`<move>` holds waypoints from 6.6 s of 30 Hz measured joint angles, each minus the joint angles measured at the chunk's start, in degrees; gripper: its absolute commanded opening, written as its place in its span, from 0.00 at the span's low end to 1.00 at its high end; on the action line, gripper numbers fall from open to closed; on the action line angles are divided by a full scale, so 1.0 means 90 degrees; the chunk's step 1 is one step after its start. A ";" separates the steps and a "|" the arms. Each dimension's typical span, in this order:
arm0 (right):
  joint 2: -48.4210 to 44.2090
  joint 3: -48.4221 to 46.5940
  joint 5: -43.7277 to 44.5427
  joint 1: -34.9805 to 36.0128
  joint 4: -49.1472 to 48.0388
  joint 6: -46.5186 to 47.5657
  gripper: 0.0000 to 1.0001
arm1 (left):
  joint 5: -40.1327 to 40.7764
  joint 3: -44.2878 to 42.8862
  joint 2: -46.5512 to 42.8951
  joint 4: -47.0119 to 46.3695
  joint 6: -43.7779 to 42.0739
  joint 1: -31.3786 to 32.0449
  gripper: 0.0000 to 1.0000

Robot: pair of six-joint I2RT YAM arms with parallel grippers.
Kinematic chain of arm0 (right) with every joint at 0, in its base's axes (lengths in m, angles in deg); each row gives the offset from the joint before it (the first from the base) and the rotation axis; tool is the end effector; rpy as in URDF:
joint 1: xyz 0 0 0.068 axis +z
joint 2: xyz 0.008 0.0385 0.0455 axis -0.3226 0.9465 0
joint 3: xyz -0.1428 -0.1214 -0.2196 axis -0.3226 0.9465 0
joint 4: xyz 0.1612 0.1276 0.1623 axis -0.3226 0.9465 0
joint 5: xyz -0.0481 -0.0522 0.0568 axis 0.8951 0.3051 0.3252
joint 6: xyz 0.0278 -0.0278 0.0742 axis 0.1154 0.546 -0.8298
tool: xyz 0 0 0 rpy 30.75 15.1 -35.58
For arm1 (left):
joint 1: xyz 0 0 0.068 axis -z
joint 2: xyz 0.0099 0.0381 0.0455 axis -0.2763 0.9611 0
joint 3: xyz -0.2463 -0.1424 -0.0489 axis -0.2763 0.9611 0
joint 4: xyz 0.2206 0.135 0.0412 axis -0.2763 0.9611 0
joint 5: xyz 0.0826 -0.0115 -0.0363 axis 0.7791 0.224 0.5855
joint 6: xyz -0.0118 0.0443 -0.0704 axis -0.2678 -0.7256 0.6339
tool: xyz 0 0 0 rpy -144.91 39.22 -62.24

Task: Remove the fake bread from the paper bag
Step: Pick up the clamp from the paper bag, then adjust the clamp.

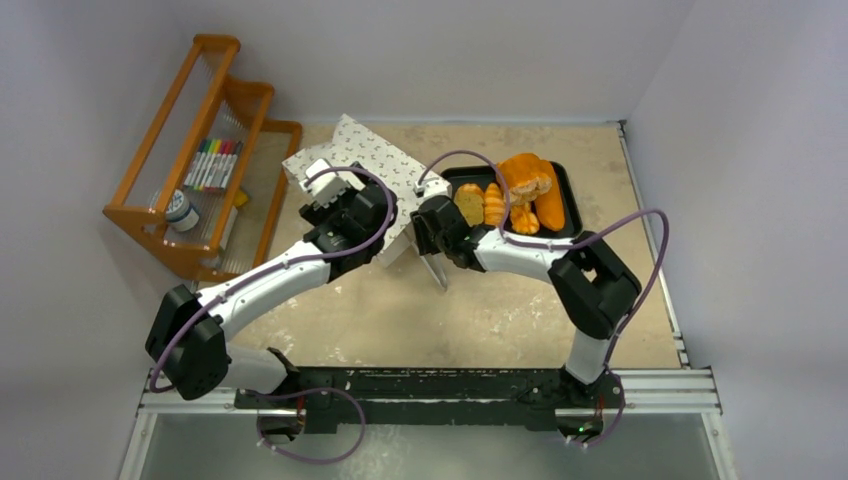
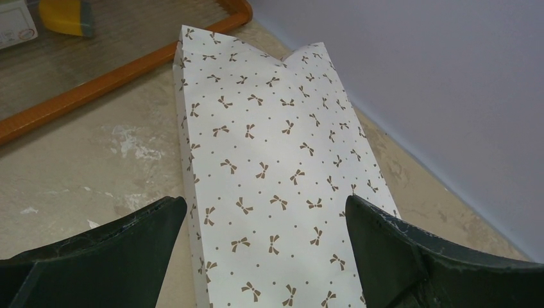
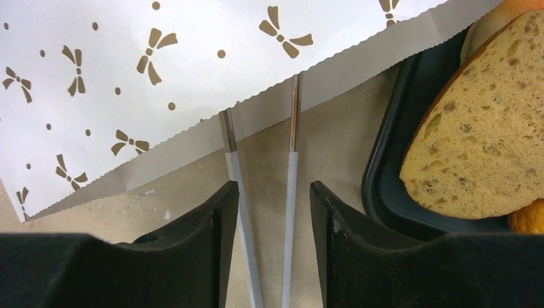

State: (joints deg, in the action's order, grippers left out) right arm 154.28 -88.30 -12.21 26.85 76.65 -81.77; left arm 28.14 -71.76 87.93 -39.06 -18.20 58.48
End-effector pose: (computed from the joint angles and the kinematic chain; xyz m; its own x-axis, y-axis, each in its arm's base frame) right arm 0.3149 0.2924 0.1960 -0.5314 -0.1129 -0.8395 -0.3733 0.9209 0.1124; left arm 0.2673 -0.1528 0.3042 0.0599 -0.5081 -0.8592 -0.4907 0.7346 -0.4686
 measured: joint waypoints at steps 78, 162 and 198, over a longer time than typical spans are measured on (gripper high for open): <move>-0.1525 0.1246 0.0556 0.2450 0.1455 -0.1256 0.00 | 0.0070 0.0219 -0.1059 0.1013 0.0311 -0.0005 1.00; -0.2159 -0.0692 0.2453 0.0945 0.1943 0.0413 0.00 | -0.7159 -0.0032 -0.0593 0.0682 0.0636 -0.2140 0.00; -0.3407 0.0034 0.1804 0.2259 0.2654 0.0163 0.00 | -0.4879 -0.1583 -0.0515 0.0532 0.0172 -0.2463 0.58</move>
State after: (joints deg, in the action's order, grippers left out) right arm 123.61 -88.00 4.03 47.18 100.54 -80.30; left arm -15.77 -86.01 83.29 -34.28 -16.65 36.31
